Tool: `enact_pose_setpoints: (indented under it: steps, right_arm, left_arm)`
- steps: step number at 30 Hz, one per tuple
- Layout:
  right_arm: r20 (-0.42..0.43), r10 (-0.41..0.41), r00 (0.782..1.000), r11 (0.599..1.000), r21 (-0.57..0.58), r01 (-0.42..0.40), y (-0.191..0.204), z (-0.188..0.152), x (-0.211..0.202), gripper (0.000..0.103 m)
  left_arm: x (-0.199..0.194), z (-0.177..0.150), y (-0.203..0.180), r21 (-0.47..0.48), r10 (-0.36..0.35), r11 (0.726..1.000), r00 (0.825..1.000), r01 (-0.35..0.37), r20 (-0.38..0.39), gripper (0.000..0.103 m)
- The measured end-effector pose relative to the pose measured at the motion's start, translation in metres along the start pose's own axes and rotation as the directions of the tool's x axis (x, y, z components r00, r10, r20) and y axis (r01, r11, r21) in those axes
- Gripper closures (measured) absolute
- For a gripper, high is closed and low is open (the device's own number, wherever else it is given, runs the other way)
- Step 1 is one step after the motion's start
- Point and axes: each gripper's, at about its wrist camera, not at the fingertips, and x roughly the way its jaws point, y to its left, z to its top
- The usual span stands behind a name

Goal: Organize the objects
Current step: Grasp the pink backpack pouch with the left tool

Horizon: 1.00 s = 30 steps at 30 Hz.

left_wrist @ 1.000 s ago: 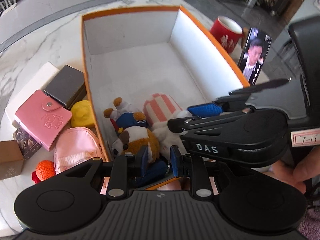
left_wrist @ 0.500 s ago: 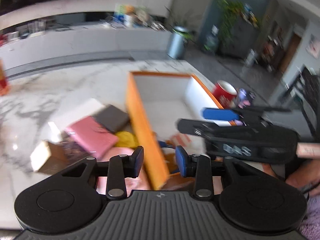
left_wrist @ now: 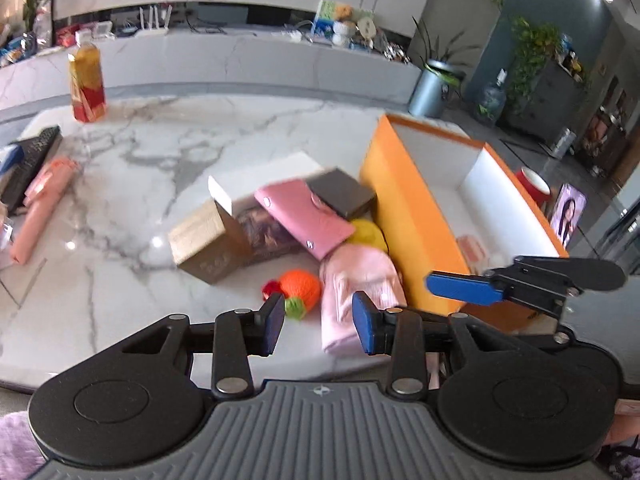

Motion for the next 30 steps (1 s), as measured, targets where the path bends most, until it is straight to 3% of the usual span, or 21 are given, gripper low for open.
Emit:
enact_pose_setpoints:
  steps: [3, 9, 12, 22, 30]
  right_arm:
    - [-0.036, -0.025, 0.999, 0.999, -0.028, 0.024, 0.002, -0.003, 0.013, 0.078]
    - [-0.083, -0.069, 0.994, 0.992, -0.115, 0.059, 0.009, -0.014, 0.033, 0.083]
    - [-0.104, -0.087, 0.991, 0.986, -0.152, 0.071, 0.012, -0.021, 0.043, 0.090]
    - [-0.114, -0.105, 0.988, 0.976, -0.201, 0.081, 0.012, -0.034, 0.051, 0.095]
    - [-0.132, -0.081, 0.988, 0.982, -0.182, 0.056, 0.011, -0.035, 0.057, 0.097]
  left_arm:
    - [0.012, -0.009, 0.008, -0.030, -0.034, 0.999, 0.999, 0.034, -0.022, 0.061]
    - [0.042, -0.010, 0.008, -0.074, -0.093, 0.993, 0.993, 0.087, -0.079, 0.061]
    - [0.059, -0.009, 0.008, -0.093, -0.103, 0.991, 0.988, 0.092, -0.113, 0.061]
    - [0.105, -0.006, 0.014, -0.183, -0.121, 0.980, 0.973, 0.085, -0.196, 0.060]
    - [0.121, -0.011, 0.012, -0.215, -0.145, 0.972, 0.967, 0.100, -0.209, 0.050]
